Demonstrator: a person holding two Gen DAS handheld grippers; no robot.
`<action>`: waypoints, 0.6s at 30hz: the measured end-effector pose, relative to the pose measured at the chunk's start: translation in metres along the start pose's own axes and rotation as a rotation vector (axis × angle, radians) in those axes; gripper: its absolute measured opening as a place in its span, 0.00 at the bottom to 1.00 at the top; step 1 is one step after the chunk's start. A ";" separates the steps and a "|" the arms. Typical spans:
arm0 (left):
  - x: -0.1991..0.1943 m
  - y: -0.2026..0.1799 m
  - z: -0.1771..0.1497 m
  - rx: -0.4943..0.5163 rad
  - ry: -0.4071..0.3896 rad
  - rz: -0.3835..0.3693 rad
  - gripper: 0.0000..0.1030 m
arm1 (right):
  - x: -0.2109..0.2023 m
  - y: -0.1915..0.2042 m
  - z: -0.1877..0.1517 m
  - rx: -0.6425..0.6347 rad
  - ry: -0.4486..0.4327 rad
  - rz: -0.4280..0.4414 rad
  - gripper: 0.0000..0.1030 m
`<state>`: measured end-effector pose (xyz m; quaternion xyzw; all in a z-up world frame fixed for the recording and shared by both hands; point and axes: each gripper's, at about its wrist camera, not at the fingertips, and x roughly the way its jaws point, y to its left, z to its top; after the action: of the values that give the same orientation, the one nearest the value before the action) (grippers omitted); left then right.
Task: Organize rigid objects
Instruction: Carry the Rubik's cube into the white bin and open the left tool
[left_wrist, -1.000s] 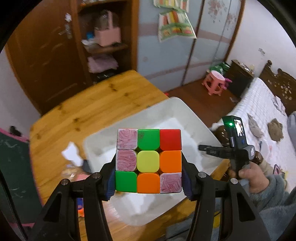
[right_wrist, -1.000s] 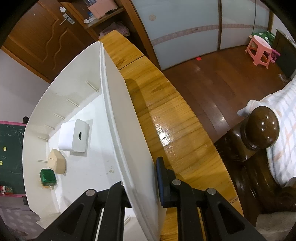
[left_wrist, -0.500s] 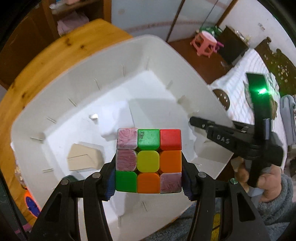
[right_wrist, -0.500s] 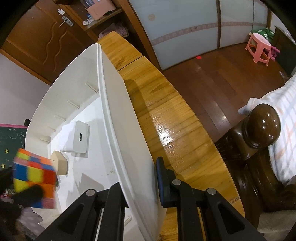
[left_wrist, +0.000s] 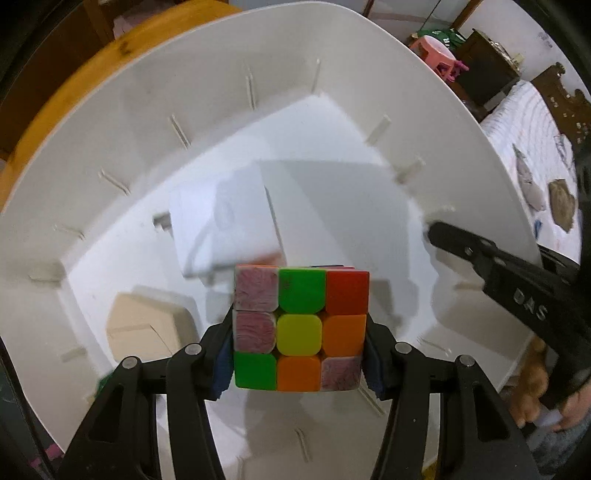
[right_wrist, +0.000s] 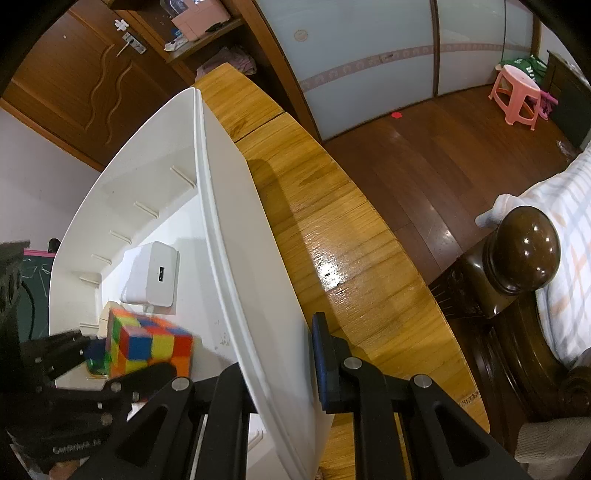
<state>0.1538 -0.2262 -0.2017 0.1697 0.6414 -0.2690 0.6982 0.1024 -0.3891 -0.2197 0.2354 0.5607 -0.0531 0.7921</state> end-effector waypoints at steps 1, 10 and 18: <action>0.001 0.000 0.002 0.003 -0.007 0.007 0.58 | 0.000 0.000 0.000 0.000 0.000 0.000 0.14; -0.005 -0.015 -0.012 0.046 -0.090 0.116 0.58 | 0.000 0.000 -0.001 -0.003 -0.003 -0.003 0.14; -0.018 -0.007 -0.016 -0.012 -0.144 0.014 0.79 | -0.001 0.000 0.000 -0.004 -0.006 -0.002 0.15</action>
<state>0.1361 -0.2199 -0.1853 0.1504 0.5898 -0.2717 0.7454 0.1017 -0.3889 -0.2191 0.2332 0.5588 -0.0536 0.7941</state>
